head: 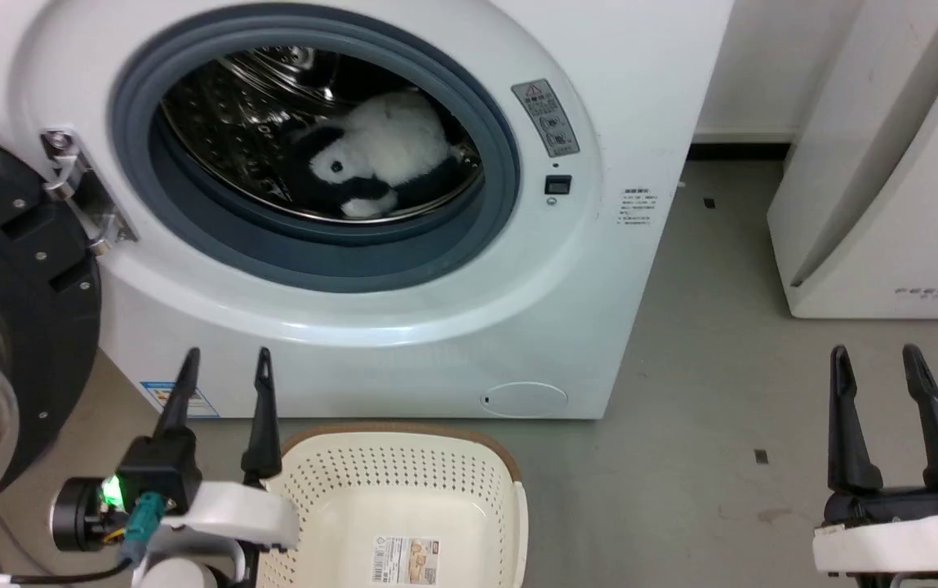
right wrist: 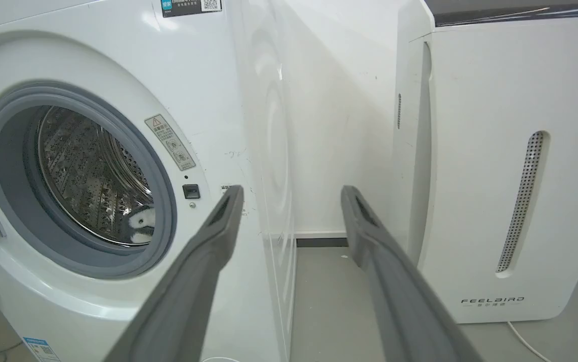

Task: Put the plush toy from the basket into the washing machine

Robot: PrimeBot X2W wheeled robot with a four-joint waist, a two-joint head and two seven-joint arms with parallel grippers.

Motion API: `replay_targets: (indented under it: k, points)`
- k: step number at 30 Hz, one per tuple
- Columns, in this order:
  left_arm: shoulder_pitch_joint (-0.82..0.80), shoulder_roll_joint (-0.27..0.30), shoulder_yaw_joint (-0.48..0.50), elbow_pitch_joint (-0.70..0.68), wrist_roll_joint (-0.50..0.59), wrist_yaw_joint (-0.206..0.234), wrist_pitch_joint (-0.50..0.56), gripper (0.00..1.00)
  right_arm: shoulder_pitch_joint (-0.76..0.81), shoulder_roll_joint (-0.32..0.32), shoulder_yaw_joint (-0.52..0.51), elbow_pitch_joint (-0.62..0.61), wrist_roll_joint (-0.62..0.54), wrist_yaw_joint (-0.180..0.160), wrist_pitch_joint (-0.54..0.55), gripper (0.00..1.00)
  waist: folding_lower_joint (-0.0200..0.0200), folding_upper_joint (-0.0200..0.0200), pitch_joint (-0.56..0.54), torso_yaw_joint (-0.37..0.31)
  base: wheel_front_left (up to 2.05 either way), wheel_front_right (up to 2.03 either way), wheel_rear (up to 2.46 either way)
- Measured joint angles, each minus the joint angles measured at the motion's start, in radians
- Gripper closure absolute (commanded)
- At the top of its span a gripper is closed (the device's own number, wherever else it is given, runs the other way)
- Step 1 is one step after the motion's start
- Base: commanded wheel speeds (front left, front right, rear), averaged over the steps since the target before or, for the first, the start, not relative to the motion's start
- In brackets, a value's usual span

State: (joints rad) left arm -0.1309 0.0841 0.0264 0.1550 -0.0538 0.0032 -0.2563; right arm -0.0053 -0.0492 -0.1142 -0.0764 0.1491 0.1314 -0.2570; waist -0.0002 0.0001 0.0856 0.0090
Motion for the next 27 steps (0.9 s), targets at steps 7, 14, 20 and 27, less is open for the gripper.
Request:
replay_targets:
  k: [7, 14, 20, 27]
  points:
    - [0.064, -0.011, -0.019, 0.005, 0.013, -0.008, 0.000, 0.00, 0.041, 0.000, -0.003, 0.017, 0.000, 0.000, 0.000, 0.00, 0.0000, 0.0000, -0.045, 0.030, 0.00, 0.00, 0.00]
    - [0.076, -0.015, -0.036, 0.017, 0.026, -0.015, 0.001, 1.00, 0.065, 0.000, -0.004, 0.036, -0.003, 0.000, 0.000, 1.00, 0.0000, 0.0000, -0.063, 0.057, 0.00, 0.00, 0.00]
    - [0.076, -0.014, -0.037, 0.015, 0.026, -0.015, 0.007, 1.00, 0.064, 0.000, -0.003, 0.036, -0.003, 0.000, 0.006, 1.00, 0.0001, 0.0000, -0.064, 0.055, 0.00, 0.00, 0.00]
    - [0.076, -0.014, -0.037, 0.009, 0.026, -0.015, 0.019, 1.00, 0.064, 0.000, 0.003, 0.036, -0.008, 0.000, 0.018, 1.00, 0.0001, 0.0000, -0.066, 0.052, 0.00, 0.00, 0.00]
